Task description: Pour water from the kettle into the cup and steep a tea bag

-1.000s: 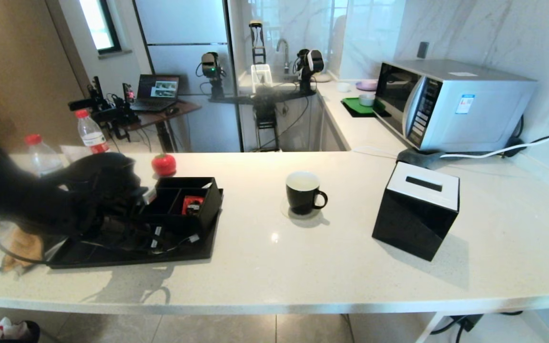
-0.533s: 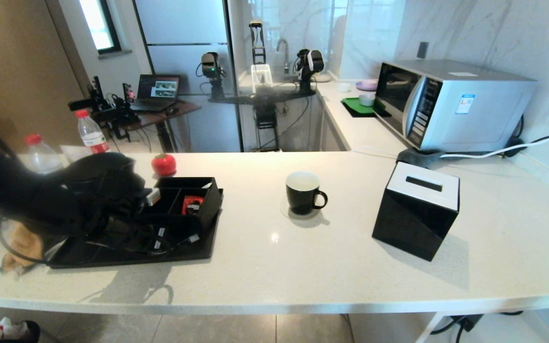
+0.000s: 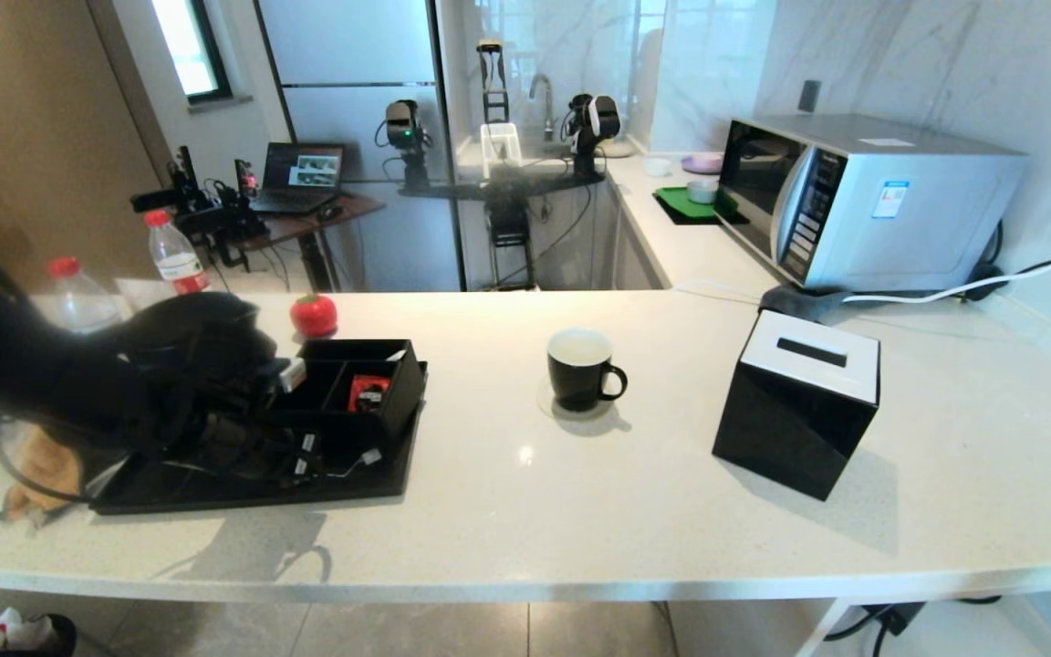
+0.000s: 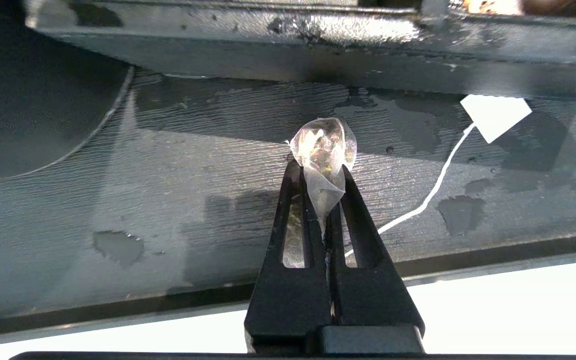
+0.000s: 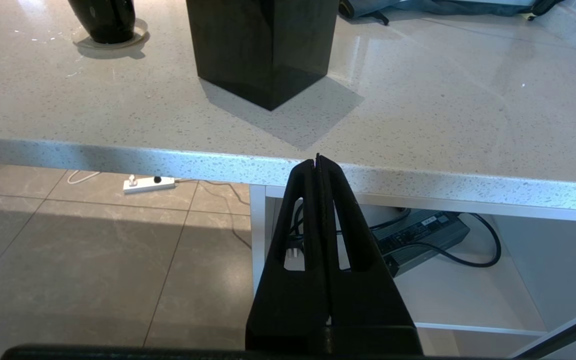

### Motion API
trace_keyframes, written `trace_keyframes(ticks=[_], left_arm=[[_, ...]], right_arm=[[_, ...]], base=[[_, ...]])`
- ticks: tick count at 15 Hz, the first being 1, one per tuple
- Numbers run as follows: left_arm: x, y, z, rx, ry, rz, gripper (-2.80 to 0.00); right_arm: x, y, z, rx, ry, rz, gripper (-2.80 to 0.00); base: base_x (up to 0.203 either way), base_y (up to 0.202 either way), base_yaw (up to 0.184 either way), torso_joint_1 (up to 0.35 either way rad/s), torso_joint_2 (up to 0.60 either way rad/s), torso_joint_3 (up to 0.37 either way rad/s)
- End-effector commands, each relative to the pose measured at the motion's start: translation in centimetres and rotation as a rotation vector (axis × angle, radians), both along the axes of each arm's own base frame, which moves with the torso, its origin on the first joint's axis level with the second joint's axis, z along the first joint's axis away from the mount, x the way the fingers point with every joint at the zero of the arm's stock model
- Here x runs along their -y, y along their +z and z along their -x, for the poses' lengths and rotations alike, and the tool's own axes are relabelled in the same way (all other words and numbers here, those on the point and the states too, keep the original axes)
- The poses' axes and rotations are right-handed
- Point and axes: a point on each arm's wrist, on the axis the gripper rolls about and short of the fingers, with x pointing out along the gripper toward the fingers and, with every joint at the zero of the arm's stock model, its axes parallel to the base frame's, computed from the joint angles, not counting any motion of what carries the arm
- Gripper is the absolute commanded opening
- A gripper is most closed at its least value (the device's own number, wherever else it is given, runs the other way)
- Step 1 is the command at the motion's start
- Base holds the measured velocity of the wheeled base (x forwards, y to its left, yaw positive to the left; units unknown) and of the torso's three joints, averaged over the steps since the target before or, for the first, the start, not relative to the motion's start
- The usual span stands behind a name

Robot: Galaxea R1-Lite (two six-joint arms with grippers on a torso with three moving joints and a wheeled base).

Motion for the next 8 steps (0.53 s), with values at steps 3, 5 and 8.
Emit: trace_keyframes(ticks=[3,5,8], left_arm=[[0.0,1.4,0.4,0.040,0.001,0.000,-2.80],[0.0,2.4,0.7,0.071,0.003,-0.002,-2.80],[0.0,4.3,1.4,0.129,0.017,-0.024,-2.80]], right_arm=[[0.0,0.0,0.0,-0.002,0.001,0.001,-2.80],[0.0,0.0,0.0,-0.002,0.001,0.001,-2.80],[0.0,0.0,0.0,-0.002,0.001,0.001,-2.80]], base=[[0.000,0.000,0.000,0.000,0.00,0.000],[0.000,0.000,0.000,0.000,0.00,0.000],[0.000,0.000,0.000,0.000,0.00,0.000]])
